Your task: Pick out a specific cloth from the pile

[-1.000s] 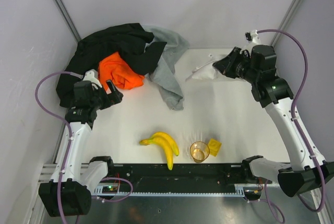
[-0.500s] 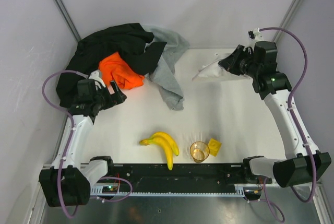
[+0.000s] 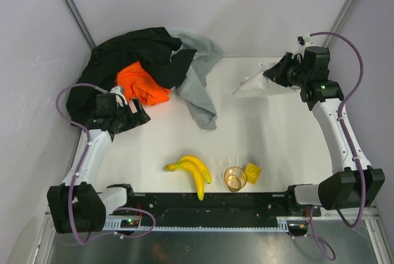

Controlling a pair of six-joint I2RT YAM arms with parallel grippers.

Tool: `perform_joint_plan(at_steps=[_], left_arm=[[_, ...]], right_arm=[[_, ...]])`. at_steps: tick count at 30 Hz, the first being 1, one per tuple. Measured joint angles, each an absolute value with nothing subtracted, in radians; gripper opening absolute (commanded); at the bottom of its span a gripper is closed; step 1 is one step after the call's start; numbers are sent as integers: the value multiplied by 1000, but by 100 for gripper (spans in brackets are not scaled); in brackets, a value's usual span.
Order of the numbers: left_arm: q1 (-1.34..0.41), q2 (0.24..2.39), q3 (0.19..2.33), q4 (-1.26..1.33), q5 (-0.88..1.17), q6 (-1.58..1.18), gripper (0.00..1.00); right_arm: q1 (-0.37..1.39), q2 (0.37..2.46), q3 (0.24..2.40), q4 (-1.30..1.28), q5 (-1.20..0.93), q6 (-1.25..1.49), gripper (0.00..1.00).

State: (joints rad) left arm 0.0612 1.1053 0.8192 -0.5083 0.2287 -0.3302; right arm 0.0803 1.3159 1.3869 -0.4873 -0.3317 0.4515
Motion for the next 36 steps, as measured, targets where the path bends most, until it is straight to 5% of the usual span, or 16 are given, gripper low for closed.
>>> perform_joint_plan(at_steps=[23,36], left_arm=[[-237,1172,875,-666,-200,-314,99],[-273,1194,879,-694,-243,-313,100]], right_arm=[[-29,1417,1388,-432,-401,436,0],[-125,1520,1459,-396,-461,435,0]])
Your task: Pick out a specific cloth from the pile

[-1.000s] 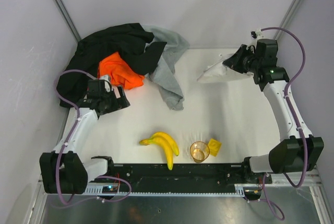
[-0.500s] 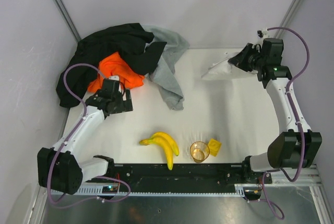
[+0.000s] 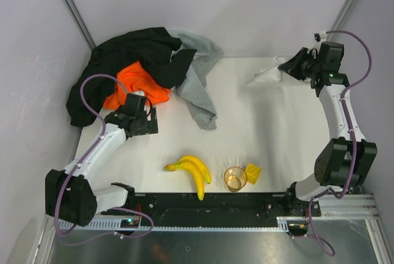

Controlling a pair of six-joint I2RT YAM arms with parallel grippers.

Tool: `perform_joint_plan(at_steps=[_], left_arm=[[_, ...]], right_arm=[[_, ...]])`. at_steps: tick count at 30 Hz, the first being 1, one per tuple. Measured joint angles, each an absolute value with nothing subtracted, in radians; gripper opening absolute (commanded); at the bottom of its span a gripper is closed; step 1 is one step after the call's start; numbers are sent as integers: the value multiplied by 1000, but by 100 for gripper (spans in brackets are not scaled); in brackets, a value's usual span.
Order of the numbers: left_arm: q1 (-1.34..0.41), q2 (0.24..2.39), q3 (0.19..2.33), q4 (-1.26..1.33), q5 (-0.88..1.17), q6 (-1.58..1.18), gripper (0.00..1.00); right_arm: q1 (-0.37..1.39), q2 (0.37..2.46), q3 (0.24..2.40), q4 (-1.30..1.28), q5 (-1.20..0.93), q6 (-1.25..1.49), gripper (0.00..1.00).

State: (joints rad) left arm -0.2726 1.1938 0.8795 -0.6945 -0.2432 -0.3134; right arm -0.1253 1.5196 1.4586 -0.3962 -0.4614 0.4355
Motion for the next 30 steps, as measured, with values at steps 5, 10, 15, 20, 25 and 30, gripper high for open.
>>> perform_joint_plan(at_steps=[5,10,15,20,25,30], left_arm=[[-273,1196,879,-695,-240,-313,100],[-273,1196,879,-695,-233,-313,100],[-273,1196,879,-695,-232,-313,100],[-273,1196,879,-695,-230,-313,100],[-273,1196,879,-696,-229,-313,100],[-273,1196,879,-696,-229,-313,100]], right_arm=[[-134,1563,1356,-371,-466,435,0],[-134,1646,1227,-370,-465,434,0],[-134,1668,1108,-362,-469,434,0],[-134,1668,995,-328,-485,436,9],[-134,1656,903,-317,-498,434,42],[-133,1587,842,-316,-506,429,73]])
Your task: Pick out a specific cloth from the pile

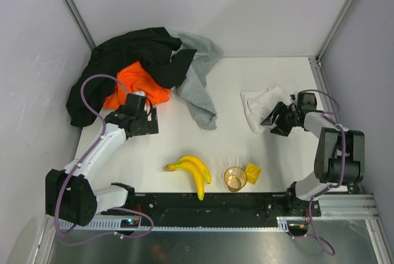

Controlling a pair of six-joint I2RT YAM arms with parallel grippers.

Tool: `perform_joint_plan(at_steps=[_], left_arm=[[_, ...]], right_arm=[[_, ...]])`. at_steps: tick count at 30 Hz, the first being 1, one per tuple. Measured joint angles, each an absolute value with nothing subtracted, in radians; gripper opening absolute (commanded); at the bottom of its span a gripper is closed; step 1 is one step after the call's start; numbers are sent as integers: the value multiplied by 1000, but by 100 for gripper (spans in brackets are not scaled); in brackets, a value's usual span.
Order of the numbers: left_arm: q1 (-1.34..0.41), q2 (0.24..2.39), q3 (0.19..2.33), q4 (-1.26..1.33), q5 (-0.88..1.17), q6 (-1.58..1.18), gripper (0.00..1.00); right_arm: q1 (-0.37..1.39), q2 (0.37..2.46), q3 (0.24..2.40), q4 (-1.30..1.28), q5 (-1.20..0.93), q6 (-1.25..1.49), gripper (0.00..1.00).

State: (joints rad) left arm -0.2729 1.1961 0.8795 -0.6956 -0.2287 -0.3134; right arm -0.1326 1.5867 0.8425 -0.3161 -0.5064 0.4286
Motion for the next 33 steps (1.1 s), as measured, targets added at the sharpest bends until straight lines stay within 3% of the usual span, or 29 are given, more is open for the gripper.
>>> perform_joint_plan(at_steps=[3,7,16,33], left_arm=[[-273,1196,879,-696,-228,-313,100],[-273,1196,879,-696,-228,-313,100],[-273,1195,879,-696,-224,-313,100],[-274,1194,879,-688,-133,-313,100]], right_arm=[[-123,1511,810,-320,-500,421,89],[-81,1408,789,-333,-466,423,99],[77,1244,780,-347,-398,442,99],[271,1258,770,-332,-316,495,99]])
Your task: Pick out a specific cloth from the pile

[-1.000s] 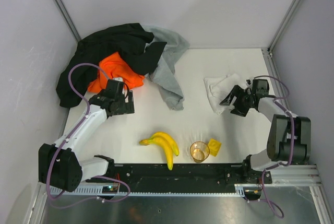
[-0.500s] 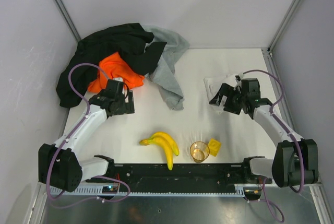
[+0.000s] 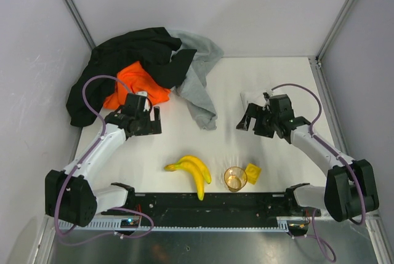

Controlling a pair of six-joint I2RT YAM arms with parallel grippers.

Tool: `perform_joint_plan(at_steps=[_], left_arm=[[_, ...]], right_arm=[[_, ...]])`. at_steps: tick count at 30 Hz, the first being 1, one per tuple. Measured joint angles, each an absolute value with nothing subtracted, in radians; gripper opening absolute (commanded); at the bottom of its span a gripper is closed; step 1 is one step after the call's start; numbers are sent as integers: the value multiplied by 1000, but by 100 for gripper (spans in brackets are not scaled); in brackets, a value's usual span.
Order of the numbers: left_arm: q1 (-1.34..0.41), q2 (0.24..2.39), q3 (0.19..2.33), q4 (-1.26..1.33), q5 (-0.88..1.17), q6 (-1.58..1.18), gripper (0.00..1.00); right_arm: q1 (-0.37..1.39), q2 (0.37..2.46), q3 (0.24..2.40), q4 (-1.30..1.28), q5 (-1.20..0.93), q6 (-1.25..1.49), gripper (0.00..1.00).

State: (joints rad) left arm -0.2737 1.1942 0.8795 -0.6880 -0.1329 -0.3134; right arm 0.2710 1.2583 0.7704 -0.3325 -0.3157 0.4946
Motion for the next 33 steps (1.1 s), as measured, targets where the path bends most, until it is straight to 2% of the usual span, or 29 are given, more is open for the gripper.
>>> perform_joint_plan(at_steps=[7,16,33], left_arm=[[-279,1122,879,-632,-1,-308,100],[-284,995,879,-559,142,-303,100],[-286,695,894,-540,141,-387,100]], right_arm=[[343,1155,767,-367,-250,491,99],[370,841,766,-464,-176,468,99],[371,329,766,-602,6,470,99]])
